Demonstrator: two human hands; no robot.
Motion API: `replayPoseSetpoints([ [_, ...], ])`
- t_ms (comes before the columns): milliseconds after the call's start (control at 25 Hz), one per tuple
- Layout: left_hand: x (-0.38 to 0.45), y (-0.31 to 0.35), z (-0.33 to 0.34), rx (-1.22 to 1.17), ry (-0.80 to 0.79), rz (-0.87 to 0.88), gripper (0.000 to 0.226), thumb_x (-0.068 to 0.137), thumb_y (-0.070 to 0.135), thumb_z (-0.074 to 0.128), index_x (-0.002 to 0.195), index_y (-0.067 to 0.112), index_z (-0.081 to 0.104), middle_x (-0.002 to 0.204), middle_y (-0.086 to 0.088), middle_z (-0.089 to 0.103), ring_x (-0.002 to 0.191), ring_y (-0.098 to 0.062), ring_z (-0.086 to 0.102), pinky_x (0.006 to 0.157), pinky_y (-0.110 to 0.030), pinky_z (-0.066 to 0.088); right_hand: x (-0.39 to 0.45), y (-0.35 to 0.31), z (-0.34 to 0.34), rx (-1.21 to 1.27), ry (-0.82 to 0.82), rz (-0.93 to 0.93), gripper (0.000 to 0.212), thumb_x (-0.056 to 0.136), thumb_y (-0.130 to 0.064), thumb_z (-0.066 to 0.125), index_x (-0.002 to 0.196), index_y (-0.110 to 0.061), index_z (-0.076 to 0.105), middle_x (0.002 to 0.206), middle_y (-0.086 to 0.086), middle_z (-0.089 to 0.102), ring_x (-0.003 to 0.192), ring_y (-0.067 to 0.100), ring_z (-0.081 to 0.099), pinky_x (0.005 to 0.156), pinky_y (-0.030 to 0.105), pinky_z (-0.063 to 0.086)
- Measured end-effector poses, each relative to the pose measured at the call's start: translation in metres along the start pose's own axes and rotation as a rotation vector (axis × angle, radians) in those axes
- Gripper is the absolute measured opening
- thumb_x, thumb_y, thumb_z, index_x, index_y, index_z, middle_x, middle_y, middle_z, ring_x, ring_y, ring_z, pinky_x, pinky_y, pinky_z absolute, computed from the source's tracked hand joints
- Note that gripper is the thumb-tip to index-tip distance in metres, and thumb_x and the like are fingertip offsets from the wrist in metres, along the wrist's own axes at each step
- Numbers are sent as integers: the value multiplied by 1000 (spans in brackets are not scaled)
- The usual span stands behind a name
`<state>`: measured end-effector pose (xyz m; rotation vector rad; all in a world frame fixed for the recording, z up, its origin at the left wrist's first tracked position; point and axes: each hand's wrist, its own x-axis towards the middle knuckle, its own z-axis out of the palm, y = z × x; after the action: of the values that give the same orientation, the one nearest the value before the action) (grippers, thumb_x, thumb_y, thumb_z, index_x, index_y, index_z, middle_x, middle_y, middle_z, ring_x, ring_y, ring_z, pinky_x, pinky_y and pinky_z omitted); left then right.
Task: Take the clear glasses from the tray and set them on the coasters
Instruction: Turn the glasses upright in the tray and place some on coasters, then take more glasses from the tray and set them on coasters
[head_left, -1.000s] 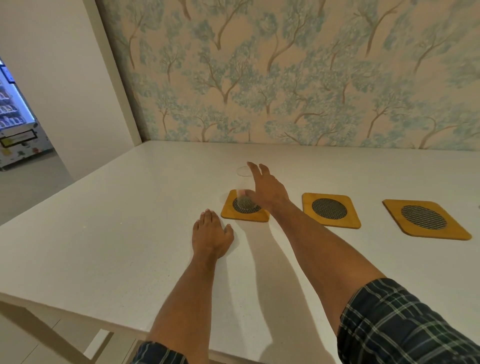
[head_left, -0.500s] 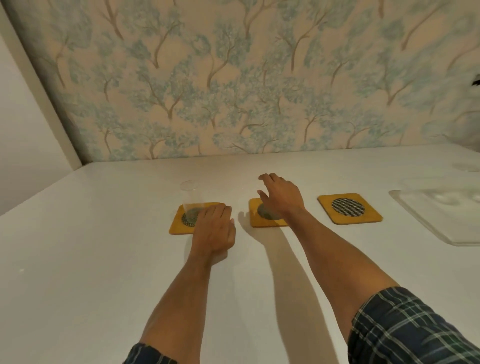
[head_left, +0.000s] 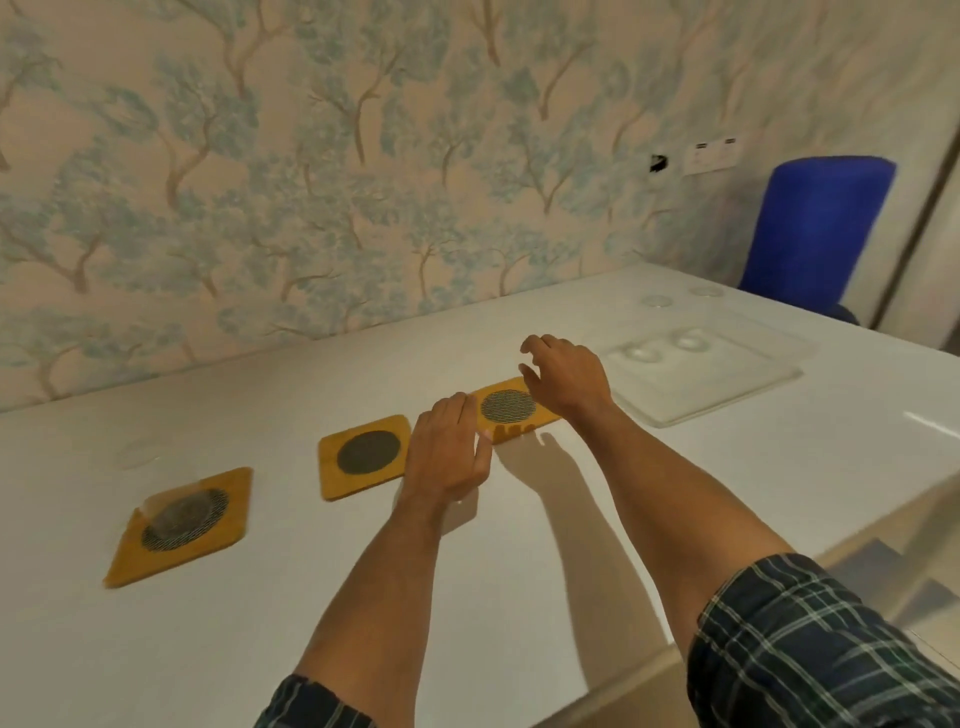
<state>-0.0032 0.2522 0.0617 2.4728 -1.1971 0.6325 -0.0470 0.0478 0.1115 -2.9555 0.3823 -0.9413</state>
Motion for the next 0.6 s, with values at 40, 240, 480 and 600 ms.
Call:
replayPoseSetpoints([
  [40, 8, 13, 7, -23, -2, 28, 53, 93, 34, 50, 135, 4, 55, 133, -16, 62, 119, -33, 59, 97, -45, 47, -4, 18, -5, -20, 3, 30, 29, 97, -32, 58, 122, -18, 60, 111, 3, 70, 95, 27, 66, 72, 37, 51],
  [240, 39, 71, 40, -71, -54, 113, 60, 96, 39, 44, 146, 5, 47, 146, -15, 53, 133, -31, 49, 110, -44, 37, -19, 90, -32, -97, 33, 173, 28, 95, -32, 60, 120, -20, 59, 111, 3, 71, 90, 28, 67, 70, 37, 54],
  [480, 67, 130, 77, -97, -95, 160, 64, 97, 41, 45, 149, 5, 40, 151, -15, 47, 138, -30, 44, 112, -44, 35, -43, 158, -51, -126, 10, 388, 35, 93, -36, 63, 124, -22, 54, 112, 2, 69, 87, 24, 67, 66, 34, 51],
  [600, 78, 149, 93, -158, -90, 109, 65, 96, 41, 47, 150, 5, 39, 153, -15, 45, 138, -30, 44, 112, -43, 35, -48, 181, -53, -129, -12, 464, 38, 92, -37, 62, 125, -22, 53, 112, 3, 67, 89, 25, 65, 67, 34, 49],
])
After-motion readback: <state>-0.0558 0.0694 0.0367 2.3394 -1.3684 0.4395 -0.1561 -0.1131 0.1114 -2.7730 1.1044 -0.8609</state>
